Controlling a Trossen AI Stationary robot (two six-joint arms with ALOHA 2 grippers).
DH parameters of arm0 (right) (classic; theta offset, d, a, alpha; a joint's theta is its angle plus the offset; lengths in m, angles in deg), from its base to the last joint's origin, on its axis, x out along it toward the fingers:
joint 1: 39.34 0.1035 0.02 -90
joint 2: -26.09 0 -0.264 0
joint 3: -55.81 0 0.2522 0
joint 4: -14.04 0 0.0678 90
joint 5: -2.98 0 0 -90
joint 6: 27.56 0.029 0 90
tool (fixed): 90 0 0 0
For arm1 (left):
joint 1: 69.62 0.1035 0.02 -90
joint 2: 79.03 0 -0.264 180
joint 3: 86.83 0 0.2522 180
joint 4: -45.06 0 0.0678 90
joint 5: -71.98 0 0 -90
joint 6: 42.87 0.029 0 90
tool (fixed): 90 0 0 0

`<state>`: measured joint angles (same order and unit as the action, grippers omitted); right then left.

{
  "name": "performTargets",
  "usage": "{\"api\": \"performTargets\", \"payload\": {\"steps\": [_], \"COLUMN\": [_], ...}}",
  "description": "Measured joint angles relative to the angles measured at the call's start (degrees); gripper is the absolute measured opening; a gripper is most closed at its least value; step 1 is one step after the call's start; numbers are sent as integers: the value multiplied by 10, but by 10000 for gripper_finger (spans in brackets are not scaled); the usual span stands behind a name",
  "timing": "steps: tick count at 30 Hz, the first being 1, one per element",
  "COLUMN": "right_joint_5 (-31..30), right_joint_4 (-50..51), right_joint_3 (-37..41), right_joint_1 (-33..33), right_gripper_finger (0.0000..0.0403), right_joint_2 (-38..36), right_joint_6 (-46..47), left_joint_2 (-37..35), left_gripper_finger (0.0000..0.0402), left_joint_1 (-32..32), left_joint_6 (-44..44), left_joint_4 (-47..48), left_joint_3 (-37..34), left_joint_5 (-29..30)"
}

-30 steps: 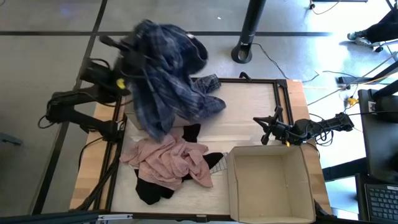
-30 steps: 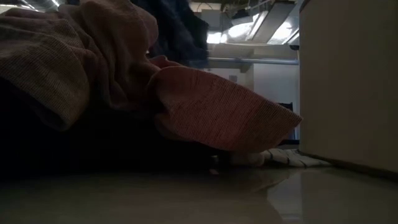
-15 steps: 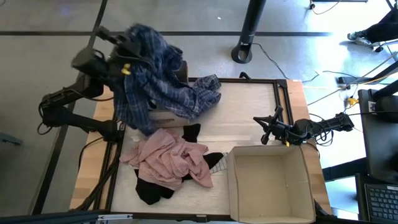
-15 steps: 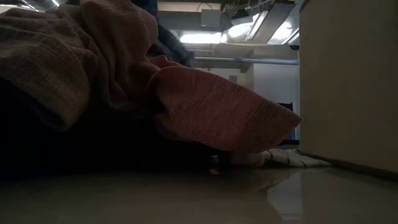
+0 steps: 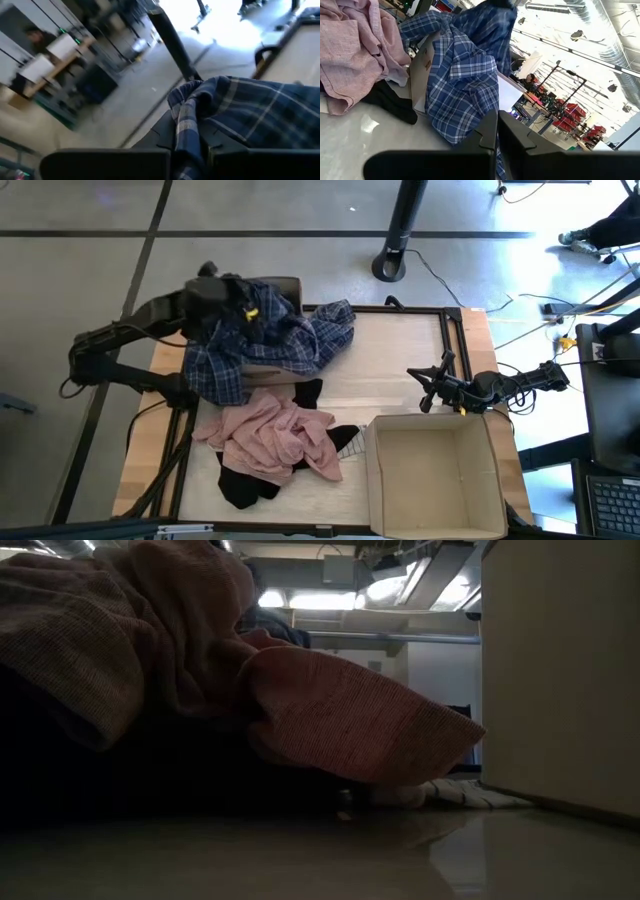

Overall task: Sort clothes
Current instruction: Put the blue pajamas into the top white laundry organizer

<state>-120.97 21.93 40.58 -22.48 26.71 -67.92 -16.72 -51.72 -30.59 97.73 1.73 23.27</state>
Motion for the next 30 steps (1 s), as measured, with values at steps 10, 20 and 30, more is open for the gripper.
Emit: {"api": "performTargets", "payload": {"steps": [10,20,30], "right_joint_5": [0,0,0], "right_joint_4": [0,0,0], "right_joint_3": [0,0,0], "right_joint_1": [0,0,0], "right_gripper_finger": [17,17,17], "right_joint_2": [0,0,0], "right_joint_6": [0,0,0], "left_joint_2": [1,1,1], "left_gripper_finger": [28,91,191], "left_joint_1": [58,90,103], "left_joint_6": [-73,-137,-119], "left_joint_4": [-51,-128,-50], "left_joint_3": [-181,-292,-210], "left_joint_5": [-53,-93,-116]}}
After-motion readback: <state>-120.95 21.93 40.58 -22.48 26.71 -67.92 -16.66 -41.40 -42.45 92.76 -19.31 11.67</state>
